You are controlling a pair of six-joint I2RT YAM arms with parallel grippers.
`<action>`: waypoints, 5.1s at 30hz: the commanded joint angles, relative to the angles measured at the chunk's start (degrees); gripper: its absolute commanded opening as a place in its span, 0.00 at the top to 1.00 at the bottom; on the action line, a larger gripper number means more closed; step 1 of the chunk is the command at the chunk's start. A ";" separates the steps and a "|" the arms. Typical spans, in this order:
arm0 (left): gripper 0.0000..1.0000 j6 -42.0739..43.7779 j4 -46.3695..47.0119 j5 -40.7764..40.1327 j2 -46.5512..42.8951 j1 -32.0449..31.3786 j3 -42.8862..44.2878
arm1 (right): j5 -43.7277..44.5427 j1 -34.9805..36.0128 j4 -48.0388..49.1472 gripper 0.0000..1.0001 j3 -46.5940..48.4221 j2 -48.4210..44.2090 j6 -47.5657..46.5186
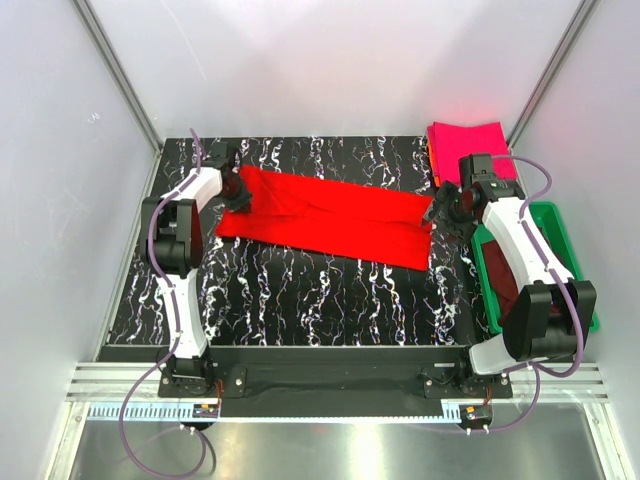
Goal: Fold and stack the t-shirts
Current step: Fold the tshirt
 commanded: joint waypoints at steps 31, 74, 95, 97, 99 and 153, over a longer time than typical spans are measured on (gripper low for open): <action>1.00 -12.05 30.44 15.38 -0.04 -6.21 2.86 | 0.56 0.49 0.64 0.24 3.63 1.73 1.99; 0.66 4.03 5.75 -3.07 -14.73 8.91 -23.86 | -10.51 0.76 14.61 0.49 -10.51 17.38 -6.28; 0.64 4.03 7.67 10.36 -19.12 8.83 -15.06 | -4.19 2.87 7.85 0.53 11.14 23.67 -9.25; 0.64 3.85 9.26 14.39 -15.71 8.39 -14.02 | -1.29 2.17 6.97 0.55 15.21 26.86 -10.66; 0.64 3.33 13.20 18.01 -13.93 8.30 -13.75 | 0.98 1.64 6.88 0.58 19.86 30.90 -12.16; 0.51 9.66 -1.72 2.29 -2.24 10.67 -3.56 | 12.42 16.58 9.08 0.74 -18.78 10.17 -3.82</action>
